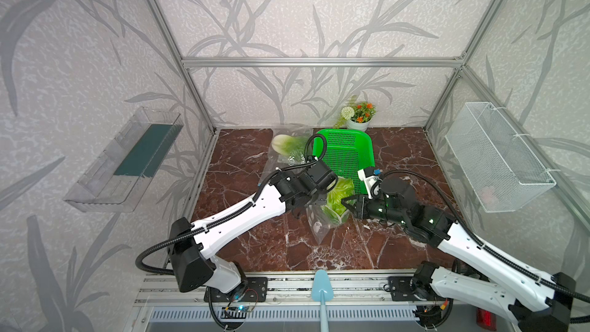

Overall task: Open the zip-top bag and take out the chinese cabbages
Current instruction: Pick up the Chinese cabbage from the zipper food storage bag.

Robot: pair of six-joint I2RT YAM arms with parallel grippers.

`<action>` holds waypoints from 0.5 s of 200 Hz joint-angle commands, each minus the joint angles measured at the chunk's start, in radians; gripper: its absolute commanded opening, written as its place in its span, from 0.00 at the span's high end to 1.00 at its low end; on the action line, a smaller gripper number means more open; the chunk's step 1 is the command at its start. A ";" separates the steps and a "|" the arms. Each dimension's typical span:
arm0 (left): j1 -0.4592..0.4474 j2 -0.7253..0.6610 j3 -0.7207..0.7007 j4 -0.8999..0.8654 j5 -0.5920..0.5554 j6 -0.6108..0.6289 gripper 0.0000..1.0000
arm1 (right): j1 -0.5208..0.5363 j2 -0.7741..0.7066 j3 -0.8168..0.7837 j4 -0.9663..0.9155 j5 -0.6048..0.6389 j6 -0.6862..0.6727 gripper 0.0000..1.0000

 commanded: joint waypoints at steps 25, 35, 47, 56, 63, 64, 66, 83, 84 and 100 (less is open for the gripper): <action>0.015 0.019 0.072 -0.004 -0.080 -0.012 1.00 | 0.039 -0.023 0.040 0.030 -0.077 -0.097 1.00; 0.019 0.021 0.090 0.004 -0.088 -0.001 1.00 | 0.058 -0.029 0.036 0.030 -0.057 -0.120 1.00; 0.024 0.024 0.102 0.009 -0.083 0.003 1.00 | 0.072 -0.044 0.018 0.058 -0.035 -0.124 1.00; 0.030 0.026 0.101 0.015 -0.067 0.003 1.00 | 0.075 -0.058 0.003 0.088 -0.021 -0.160 1.00; 0.037 0.027 0.097 0.017 -0.051 -0.003 1.00 | 0.078 -0.070 -0.010 0.122 -0.011 -0.169 1.00; 0.038 0.028 0.096 0.017 -0.048 -0.003 1.00 | 0.078 -0.073 -0.012 0.129 -0.010 -0.171 1.00; 0.039 0.029 0.094 0.016 -0.044 -0.006 1.00 | 0.080 -0.077 -0.017 0.141 -0.005 -0.172 1.00; 0.061 0.028 0.074 0.012 -0.008 -0.032 1.00 | 0.088 -0.116 -0.054 0.219 0.035 -0.186 1.00; 0.063 0.028 0.073 0.012 -0.006 -0.034 1.00 | 0.088 -0.118 -0.056 0.222 0.037 -0.187 1.00; 0.085 0.013 0.045 0.027 0.031 -0.054 1.00 | 0.096 -0.150 -0.081 0.267 0.076 -0.206 1.00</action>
